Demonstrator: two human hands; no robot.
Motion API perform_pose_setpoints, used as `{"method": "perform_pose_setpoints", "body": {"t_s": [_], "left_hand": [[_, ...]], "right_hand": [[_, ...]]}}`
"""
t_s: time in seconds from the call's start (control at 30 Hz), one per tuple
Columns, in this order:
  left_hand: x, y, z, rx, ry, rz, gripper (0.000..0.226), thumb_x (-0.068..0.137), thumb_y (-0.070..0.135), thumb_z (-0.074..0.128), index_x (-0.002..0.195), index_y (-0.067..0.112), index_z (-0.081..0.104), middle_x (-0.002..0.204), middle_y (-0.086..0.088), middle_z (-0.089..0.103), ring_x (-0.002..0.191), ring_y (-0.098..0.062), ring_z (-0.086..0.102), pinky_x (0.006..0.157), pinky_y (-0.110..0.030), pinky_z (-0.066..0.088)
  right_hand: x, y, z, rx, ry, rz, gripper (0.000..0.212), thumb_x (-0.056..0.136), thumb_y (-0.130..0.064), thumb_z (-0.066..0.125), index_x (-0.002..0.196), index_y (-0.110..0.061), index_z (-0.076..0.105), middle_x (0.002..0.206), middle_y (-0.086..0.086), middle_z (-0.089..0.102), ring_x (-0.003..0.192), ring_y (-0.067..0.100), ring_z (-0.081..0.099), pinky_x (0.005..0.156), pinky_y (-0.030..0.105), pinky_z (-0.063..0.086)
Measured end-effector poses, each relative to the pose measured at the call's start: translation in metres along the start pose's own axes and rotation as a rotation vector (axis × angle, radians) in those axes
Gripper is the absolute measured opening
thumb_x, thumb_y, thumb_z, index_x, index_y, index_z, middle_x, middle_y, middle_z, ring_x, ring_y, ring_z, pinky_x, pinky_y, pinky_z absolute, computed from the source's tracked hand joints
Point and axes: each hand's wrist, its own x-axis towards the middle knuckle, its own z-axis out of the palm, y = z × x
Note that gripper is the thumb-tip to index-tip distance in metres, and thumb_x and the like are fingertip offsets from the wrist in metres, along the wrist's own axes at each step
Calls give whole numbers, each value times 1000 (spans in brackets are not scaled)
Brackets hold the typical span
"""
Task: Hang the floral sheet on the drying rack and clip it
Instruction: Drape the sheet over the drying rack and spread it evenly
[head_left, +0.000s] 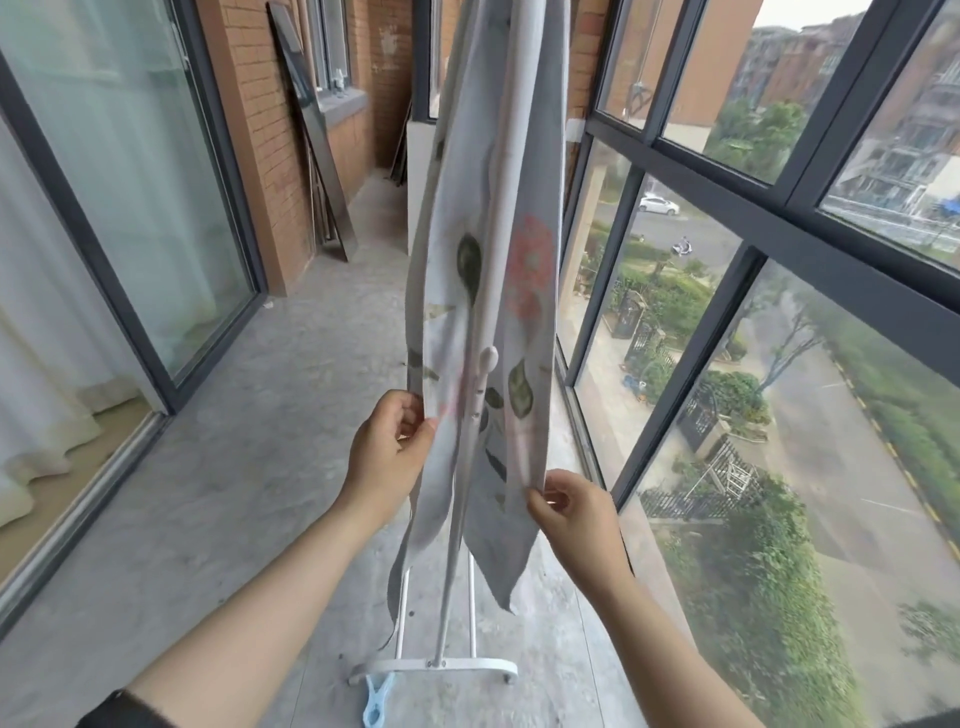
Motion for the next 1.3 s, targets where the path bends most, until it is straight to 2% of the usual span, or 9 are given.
{"method": "perform_pose_setpoints", "body": {"t_s": [0.1, 0.2, 0.37, 0.43, 0.5, 0.73, 0.93, 1.07, 1.3], "left_hand": [[-1, -41, 14, 137, -62, 71, 18, 87, 8, 63, 73, 14, 54, 72, 1, 55, 66, -10, 50, 64, -24, 40], [-3, -82, 29, 173, -43, 109, 18, 87, 10, 63, 71, 8, 55, 76, -3, 55, 71, -19, 53, 68, -32, 43], [-13, -163, 58, 84, -94, 81, 17, 82, 14, 71, 77, 27, 61, 89, 4, 62, 82, -12, 63, 76, -23, 52], [-26, -215, 71, 93, -71, 75, 16, 82, 15, 72, 79, 28, 63, 90, 5, 64, 81, -8, 64, 75, -24, 53], [-42, -272, 84, 114, -20, 62, 15, 81, 15, 72, 80, 27, 64, 90, 5, 65, 79, -2, 62, 72, -16, 49], [-88, -416, 121, 68, 49, 65, 21, 84, 23, 71, 104, 24, 64, 106, 12, 64, 95, 2, 61, 72, -3, 44], [-104, -402, 102, 75, 71, 8, 19, 87, 24, 68, 105, 21, 64, 108, 7, 65, 96, -2, 61, 82, -14, 48], [-99, -390, 104, 76, 102, 60, 22, 84, 21, 70, 105, 21, 61, 109, 4, 65, 97, -10, 62, 84, -20, 47], [-92, -386, 135, 132, 150, 61, 43, 84, 29, 69, 122, 15, 57, 115, 5, 59, 102, -13, 59, 91, -30, 48]], "right_hand": [[10, 24, 22, 31, 16, 4, 22, 84, -22, 59, 67, -8, 57, 64, 7, 62, 61, 7, 61, 57, 35, 46], [17, 50, 48, 43, 48, 12, 23, 85, -23, 60, 64, -12, 55, 62, 1, 64, 62, 1, 61, 56, 32, 45], [28, 122, 99, -42, 83, -29, 32, 88, -23, 56, 64, -3, 54, 57, 12, 55, 50, 19, 48, 49, 32, 29], [25, 158, 122, -20, 109, -86, 40, 89, -21, 57, 56, -7, 42, 50, 6, 36, 47, 13, 29, 51, 32, 20], [17, 191, 145, 40, 136, -153, 45, 90, -20, 58, 53, -13, 35, 49, -4, 28, 49, 8, 25, 51, 29, 19], [8, 281, 208, 61, 280, -385, 34, 90, -22, 61, 63, -2, 58, 57, 15, 52, 51, 19, 41, 50, 32, 30], [-14, 285, 204, 18, 219, -373, 36, 90, -30, 60, 62, -8, 58, 54, 11, 52, 47, 18, 41, 48, 29, 30], [-17, 289, 207, -32, 285, -430, 32, 90, -29, 60, 67, -8, 64, 59, 8, 60, 57, 25, 58, 51, 41, 49], [-23, 313, 218, -38, 279, -424, 31, 90, -21, 62, 63, -6, 60, 58, 6, 58, 57, 23, 56, 52, 42, 47]]}}
